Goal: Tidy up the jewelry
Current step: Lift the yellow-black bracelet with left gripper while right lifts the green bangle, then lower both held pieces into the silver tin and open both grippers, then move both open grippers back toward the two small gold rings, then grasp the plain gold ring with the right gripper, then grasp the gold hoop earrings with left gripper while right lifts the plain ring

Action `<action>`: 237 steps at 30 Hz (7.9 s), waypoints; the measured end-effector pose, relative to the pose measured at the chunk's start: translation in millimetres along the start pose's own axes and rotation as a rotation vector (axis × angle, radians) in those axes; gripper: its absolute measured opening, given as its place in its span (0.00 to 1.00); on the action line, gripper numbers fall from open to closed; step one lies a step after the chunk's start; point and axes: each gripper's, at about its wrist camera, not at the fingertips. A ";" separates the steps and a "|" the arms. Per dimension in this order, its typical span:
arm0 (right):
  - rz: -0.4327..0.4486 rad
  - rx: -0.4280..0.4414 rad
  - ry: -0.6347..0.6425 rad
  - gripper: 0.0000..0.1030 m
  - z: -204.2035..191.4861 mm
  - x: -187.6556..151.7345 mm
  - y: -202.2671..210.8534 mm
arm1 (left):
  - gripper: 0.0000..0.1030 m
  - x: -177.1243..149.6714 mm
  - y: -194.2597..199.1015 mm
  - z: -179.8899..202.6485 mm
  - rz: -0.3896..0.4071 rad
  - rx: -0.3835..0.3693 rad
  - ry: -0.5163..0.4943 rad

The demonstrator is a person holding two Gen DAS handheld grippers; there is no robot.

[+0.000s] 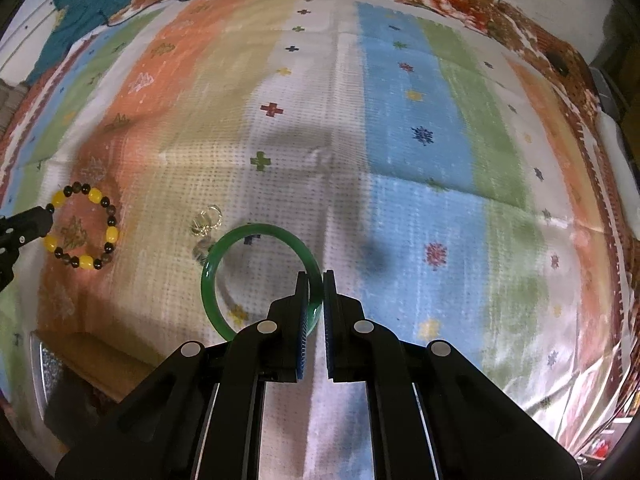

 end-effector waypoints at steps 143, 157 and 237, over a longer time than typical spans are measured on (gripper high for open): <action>-0.048 0.134 0.007 0.70 -54.3 -1.1 -18.1 | 0.75 1.2 36.8 10.1 0.107 -0.086 0.055; -0.100 0.115 0.032 0.63 -62.0 10.0 -45.3 | 0.75 10.4 11.2 11.1 0.066 -0.045 0.025; -0.040 0.135 -0.024 0.18 29.2 8.1 -15.0 | 0.14 42.7 -46.2 106.2 -0.038 -0.068 -0.288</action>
Point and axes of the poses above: each gripper's, at about its wrist camera, not at the fingertips, and y roughly against the way its jaws point, z to its right, x to its top, and after that the axes turned 4 degrees about -y, right-handed
